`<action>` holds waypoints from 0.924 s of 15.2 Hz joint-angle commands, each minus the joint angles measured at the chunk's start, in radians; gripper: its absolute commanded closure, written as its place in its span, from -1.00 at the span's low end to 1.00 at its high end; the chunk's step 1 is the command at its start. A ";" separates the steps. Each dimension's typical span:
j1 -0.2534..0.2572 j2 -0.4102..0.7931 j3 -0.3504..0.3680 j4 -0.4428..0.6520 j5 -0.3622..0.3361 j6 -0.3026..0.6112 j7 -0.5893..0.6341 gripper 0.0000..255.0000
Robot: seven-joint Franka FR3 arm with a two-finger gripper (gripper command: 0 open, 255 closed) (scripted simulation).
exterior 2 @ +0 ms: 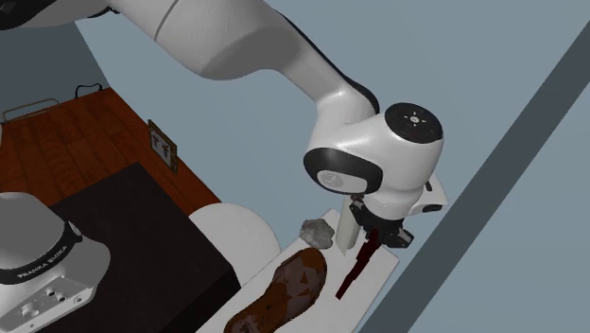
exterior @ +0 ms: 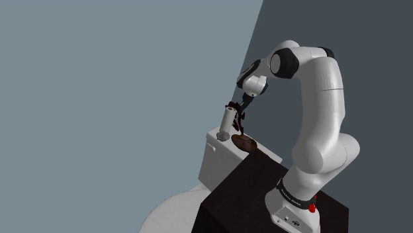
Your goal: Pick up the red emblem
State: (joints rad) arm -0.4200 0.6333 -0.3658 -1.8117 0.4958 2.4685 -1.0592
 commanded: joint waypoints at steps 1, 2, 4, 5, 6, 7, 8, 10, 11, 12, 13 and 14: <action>0.002 -0.015 -0.010 0.001 -0.010 -0.016 0.008 1.00; 0.005 -0.024 -0.015 0.000 -0.015 -0.024 0.012 1.00; 0.011 -0.043 -0.023 -0.001 -0.027 -0.041 0.021 1.00; 0.014 -0.052 -0.027 -0.001 -0.032 -0.049 0.025 1.00; 0.017 -0.061 -0.032 -0.001 -0.038 -0.058 0.029 1.00; 0.020 -0.070 -0.036 0.000 -0.044 -0.066 0.034 1.00; 0.022 -0.079 -0.039 0.000 -0.049 -0.075 0.038 1.00; 0.028 -0.096 -0.047 0.002 -0.061 -0.093 0.047 1.00; 0.030 -0.104 -0.051 0.003 -0.066 -0.102 0.051 1.00; 0.033 -0.112 -0.055 0.005 -0.072 -0.111 0.056 1.00; 0.035 -0.121 -0.058 0.007 -0.078 -0.120 0.060 1.00; 0.035 -0.122 -0.059 0.007 -0.079 -0.122 0.061 1.00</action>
State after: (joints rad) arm -0.3843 0.5175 -0.4196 -1.8147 0.4216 2.3547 -1.0026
